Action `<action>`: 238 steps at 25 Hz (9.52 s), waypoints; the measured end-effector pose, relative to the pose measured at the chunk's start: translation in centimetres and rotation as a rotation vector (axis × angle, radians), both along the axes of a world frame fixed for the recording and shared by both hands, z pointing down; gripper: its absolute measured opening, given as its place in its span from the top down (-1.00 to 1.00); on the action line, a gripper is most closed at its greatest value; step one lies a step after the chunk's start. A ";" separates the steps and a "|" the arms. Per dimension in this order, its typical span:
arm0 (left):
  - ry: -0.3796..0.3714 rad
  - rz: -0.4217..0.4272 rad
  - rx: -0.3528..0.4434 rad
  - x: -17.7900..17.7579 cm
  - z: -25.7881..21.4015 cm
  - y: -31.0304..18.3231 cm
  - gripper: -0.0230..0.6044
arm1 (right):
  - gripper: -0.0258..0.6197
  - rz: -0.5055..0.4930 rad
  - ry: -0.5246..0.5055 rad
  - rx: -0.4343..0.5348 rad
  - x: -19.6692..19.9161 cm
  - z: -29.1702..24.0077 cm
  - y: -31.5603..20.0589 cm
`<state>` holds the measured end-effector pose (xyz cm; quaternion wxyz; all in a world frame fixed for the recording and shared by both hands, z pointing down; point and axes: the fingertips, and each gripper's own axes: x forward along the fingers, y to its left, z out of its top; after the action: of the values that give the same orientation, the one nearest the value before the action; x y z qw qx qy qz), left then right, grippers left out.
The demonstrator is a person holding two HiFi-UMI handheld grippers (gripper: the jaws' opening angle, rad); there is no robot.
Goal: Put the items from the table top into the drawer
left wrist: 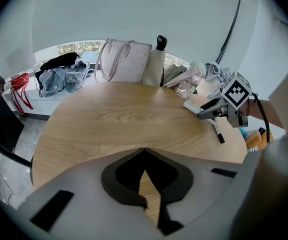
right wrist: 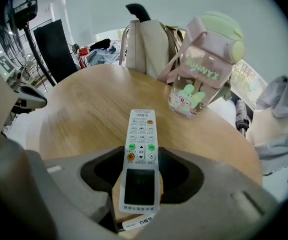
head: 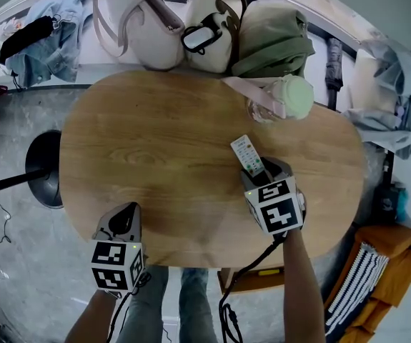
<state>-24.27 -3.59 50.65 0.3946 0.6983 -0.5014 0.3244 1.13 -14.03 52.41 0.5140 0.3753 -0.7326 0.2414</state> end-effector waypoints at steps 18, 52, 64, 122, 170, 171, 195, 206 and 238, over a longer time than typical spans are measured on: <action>0.003 0.061 0.012 2.1 -1.2 2.0 0.95 | 0.25 0.058 -0.026 0.051 1.3 -3.9 4.0; 0.021 0.362 0.057 15.7 -3.2 8.1 0.95 | 0.25 0.403 -0.116 0.085 12.2 -7.5 22.2; 0.011 0.476 0.049 20.1 -3.2 10.8 0.95 | 0.25 0.511 -0.134 0.066 14.5 -6.9 28.8; -0.022 0.293 -0.073 22.0 4.2 20.0 0.95 | 0.25 -0.135 -0.148 -0.188 13.9 7.0 36.8; -0.006 0.332 0.037 11.6 -3.6 2.2 0.95 | 0.22 0.367 -0.163 -0.048 4.5 -3.2 21.2; -0.004 0.326 0.040 11.3 -3.6 1.6 0.95 | 0.22 0.379 -0.164 -0.042 4.4 -3.2 20.5; -0.015 0.307 0.052 8.6 -0.8 -7.0 0.95 | 0.22 0.636 -0.115 0.018 5.2 -0.6 11.2; -0.012 0.305 0.035 8.2 -0.2 -7.6 0.95 | 0.25 0.748 -0.111 0.012 6.0 0.8 9.1; -0.028 0.315 0.016 8.6 0.0 -5.0 0.95 | 0.70 0.780 -0.064 0.024 7.4 0.9 10.0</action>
<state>-15.69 -8.58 50.61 0.3264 0.7667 -0.3938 0.3881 8.56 -4.04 53.36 0.3562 0.6237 -0.5535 0.4216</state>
